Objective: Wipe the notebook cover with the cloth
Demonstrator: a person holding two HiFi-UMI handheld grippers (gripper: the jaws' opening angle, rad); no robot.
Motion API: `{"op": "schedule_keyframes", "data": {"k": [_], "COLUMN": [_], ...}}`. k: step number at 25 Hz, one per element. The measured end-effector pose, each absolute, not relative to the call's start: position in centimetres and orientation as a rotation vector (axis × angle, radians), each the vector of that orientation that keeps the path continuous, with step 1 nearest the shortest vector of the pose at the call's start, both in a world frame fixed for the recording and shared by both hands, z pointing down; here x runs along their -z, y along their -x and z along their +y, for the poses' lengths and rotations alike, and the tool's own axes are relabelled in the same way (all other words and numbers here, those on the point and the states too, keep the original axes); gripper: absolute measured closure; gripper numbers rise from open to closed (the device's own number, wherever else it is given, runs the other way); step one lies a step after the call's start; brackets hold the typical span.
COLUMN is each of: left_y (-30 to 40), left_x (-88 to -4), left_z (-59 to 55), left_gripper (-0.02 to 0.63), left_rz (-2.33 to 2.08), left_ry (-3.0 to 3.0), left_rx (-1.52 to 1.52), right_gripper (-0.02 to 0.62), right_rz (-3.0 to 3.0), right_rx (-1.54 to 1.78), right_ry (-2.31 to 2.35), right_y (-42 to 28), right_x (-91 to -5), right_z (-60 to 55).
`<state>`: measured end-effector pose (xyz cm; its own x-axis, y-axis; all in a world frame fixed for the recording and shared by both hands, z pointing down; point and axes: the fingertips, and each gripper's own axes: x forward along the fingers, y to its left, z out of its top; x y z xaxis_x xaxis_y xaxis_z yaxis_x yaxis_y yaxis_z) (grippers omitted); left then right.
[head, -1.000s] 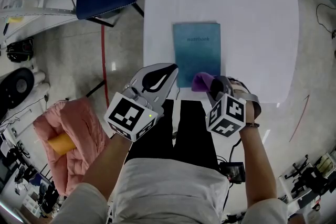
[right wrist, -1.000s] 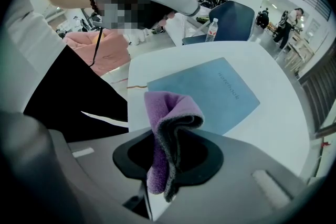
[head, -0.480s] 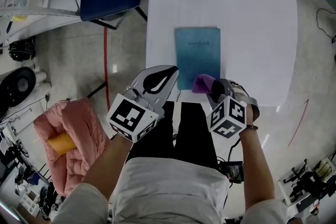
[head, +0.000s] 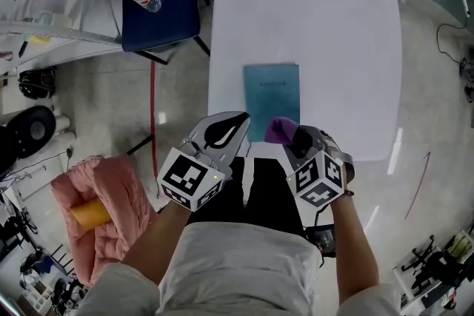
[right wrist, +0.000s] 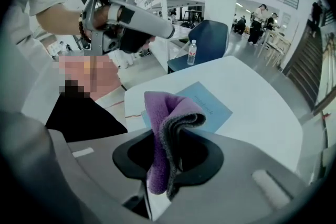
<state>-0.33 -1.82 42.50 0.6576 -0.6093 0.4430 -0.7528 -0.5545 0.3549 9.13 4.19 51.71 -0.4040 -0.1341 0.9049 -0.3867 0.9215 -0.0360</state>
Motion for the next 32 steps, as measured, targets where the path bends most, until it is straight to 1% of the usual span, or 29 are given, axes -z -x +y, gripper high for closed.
{"op": "schedule_keyframes", "data": {"k": [10,20,28,32], "left_y": [0.8,0.9,1.2,1.6], "left_x": [-37.7,-32.9,-30.3,-28.5], "left_z": [-3.3,-3.4,-3.5,-4.1], "left_gripper": [0.606,0.606,0.606,0.606], "left_rz": [-1.083,-1.107,-1.108,-1.133], "left_ry": [-2.431,-2.477,-2.511,-2.537], "left_rx": [-0.394,-0.41,-0.373,-0.363], "right_gripper": [0.483,0.483,0.483,0.485], "right_rz": [-2.188,-2.388,-2.572,-2.605], "right_rx": [-0.334,-0.511,-0.652,-0.626], "right_ry": [-0.598,-0.747,-0.766,-0.781], "right_y": [-8.4,-8.1,-7.5,-7.6], "right_x": [-43.3,-35.6,-30.1,-27.9], "right_z": [0.7,-1.0,-1.6,-2.1]}}
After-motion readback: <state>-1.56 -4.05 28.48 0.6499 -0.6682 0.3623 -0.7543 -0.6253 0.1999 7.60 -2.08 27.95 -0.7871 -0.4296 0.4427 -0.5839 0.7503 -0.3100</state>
